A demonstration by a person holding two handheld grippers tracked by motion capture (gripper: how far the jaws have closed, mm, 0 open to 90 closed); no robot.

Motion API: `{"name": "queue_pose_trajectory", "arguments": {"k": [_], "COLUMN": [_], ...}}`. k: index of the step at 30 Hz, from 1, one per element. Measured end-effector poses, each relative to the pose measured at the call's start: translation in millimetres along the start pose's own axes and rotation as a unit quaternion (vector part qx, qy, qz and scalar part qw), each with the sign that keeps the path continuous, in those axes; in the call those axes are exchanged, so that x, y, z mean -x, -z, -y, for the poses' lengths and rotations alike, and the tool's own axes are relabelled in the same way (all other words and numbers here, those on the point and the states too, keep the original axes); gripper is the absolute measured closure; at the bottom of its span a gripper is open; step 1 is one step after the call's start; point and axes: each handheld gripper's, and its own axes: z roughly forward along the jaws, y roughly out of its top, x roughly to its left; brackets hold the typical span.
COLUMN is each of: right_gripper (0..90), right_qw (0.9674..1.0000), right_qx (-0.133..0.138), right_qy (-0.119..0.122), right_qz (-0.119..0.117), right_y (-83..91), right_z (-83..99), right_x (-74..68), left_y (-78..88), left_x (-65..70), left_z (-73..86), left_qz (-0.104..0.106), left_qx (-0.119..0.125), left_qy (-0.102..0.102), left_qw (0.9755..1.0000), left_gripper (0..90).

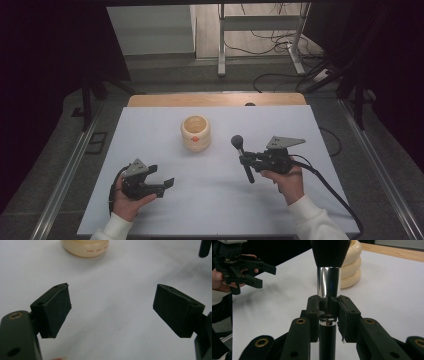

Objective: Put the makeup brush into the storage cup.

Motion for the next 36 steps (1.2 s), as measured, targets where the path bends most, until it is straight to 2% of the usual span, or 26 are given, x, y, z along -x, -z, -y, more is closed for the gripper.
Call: {"name": "queue_pose_trajectory", "arguments": {"k": [9,16,22,25,29,32,36], "right_gripper": [72.3,72.3,72.3,72.3,72.3,72.3,72.3], "right_qw": [0.9999,0.9997,0.9997,0.9993,0.9975,0.9975,0.9965], "right_qx": [0.01,0.021,0.021,0.034,0.058,0.064,0.077], "right_qy": [-0.006,-0.011,-0.011,-0.014,-0.035,-0.026,-0.028], "right_qz": [0.0,-0.003,-0.004,-0.009,-0.018,-0.01,-0.012], "right_y": [-0.6,-1.2,-2.7,-2.6,-3.4,-4.0,-4.2], "right_z": [0.9,0.5,1.1,-1.0,-6.3,-13.3,-20.9], "right_x": [-0.8,-2.1,-1.7,-1.7,-0.9,-1.8,-1.7], "left_y": [-7.7,-13.6,-15.7,-16.1,-17.1,-17.2,-17.4], "left_x": [9.5,16.4,16.2,16.0,15.7,14.8,14.1], "left_z": [-9.6,-14.9,-15.1,-14.7,-14.1,-13.6,-13.1], "left_qz": [0.025,0.03,0.029,0.027,0.027,0.025,0.024], "left_qx": [0.004,0.0,-0.003,-0.004,-0.008,-0.01,-0.011], "left_qy": [0.004,-0.007,-0.007,-0.006,-0.007,-0.009,-0.007], "left_qw": [0.9997,0.9995,0.9995,0.9996,0.9996,0.9996,0.9996], "left_gripper": [15.4,15.3,15.3,15.4,15.4,15.4,15.4]}}
